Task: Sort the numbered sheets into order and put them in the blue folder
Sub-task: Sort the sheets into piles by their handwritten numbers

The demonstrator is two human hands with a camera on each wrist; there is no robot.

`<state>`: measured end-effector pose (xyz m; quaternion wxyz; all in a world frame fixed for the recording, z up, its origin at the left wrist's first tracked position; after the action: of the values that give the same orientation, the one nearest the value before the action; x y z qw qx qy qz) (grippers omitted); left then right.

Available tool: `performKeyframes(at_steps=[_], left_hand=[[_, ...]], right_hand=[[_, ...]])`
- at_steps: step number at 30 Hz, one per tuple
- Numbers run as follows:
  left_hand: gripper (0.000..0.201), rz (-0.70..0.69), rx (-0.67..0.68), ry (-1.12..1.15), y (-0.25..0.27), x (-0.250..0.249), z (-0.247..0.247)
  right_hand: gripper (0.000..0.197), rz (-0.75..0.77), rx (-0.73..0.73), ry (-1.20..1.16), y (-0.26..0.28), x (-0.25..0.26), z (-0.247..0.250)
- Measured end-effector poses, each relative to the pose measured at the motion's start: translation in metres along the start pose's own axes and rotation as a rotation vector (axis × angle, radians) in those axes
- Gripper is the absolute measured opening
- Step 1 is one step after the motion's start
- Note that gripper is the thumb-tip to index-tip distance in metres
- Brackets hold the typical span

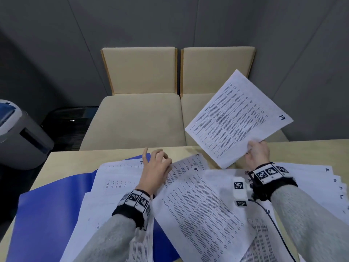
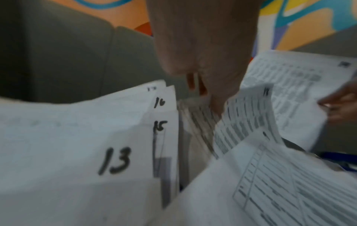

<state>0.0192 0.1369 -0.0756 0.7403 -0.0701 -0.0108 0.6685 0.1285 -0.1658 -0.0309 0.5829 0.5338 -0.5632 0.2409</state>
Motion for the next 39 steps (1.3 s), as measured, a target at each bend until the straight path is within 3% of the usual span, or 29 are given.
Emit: performKeyframes(at_steps=[2, 4, 7, 9, 13, 17, 23, 28, 33, 36, 37, 39], left_hand=[[0.009, -0.099, -0.194, -0.015, 0.007, -0.005, 0.014], [0.004, -0.171, -0.301, -0.06, 0.007, -0.014, 0.034], [0.011, -0.274, -0.337, -0.036, -0.006, -0.035, 0.072], [0.009, -0.32, -0.307, 0.041, -0.02, -0.052, 0.1], [0.013, -0.218, -0.256, 0.164, -0.054, -0.081, 0.147], [0.011, -0.055, -0.192, 0.13, -0.08, -0.087, 0.17], [0.012, -0.06, -0.081, 0.054, -0.089, -0.088, 0.178], [0.015, 0.003, -0.122, 0.171, -0.093, -0.078, 0.184], [0.014, 0.008, -0.121, 0.276, -0.094, -0.07, 0.182], [0.016, 0.031, -0.141, 0.397, -0.093, -0.067, 0.182], [0.016, 0.032, -0.159, 0.44, -0.093, -0.066, 0.184], [0.015, 0.034, -0.194, 0.506, -0.093, -0.063, 0.188]], right_hand=[[0.042, 0.026, 0.035, 0.001, 0.003, 0.009, -0.001], [0.036, 0.045, 0.105, 0.042, 0.008, 0.013, -0.002], [0.019, 0.032, 0.21, 0.233, 0.016, 0.013, -0.005], [0.019, 0.027, 0.273, 0.29, 0.026, 0.016, -0.008], [0.031, 0.011, 0.447, 0.234, 0.049, 0.024, -0.016], [0.024, -0.014, 0.561, 0.178, 0.064, 0.033, -0.017], [0.018, -0.055, 0.601, 0.126, 0.073, 0.036, -0.017], [0.007, -0.068, 0.659, 0.161, 0.081, 0.03, -0.014], [0.02, -0.029, 0.778, 0.229, 0.094, 0.027, -0.011], [0.066, 0.043, 0.835, 0.392, 0.094, 0.02, -0.01], [0.07, 0.085, 0.816, 0.436, 0.094, 0.018, -0.012], [0.056, 0.2, 0.736, 0.502, 0.095, 0.019, -0.021]])
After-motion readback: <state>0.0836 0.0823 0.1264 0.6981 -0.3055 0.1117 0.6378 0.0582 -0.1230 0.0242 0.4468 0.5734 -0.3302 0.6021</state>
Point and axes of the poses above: each hand's wrist, its own y-axis away from the middle knuckle, its own z-axis out of the back of the hand, x = y × z, the point moved 2 cm from there along -y, towards the middle knuckle, and after that the axes turned 7 degrees about x, right-handed, at the moved point
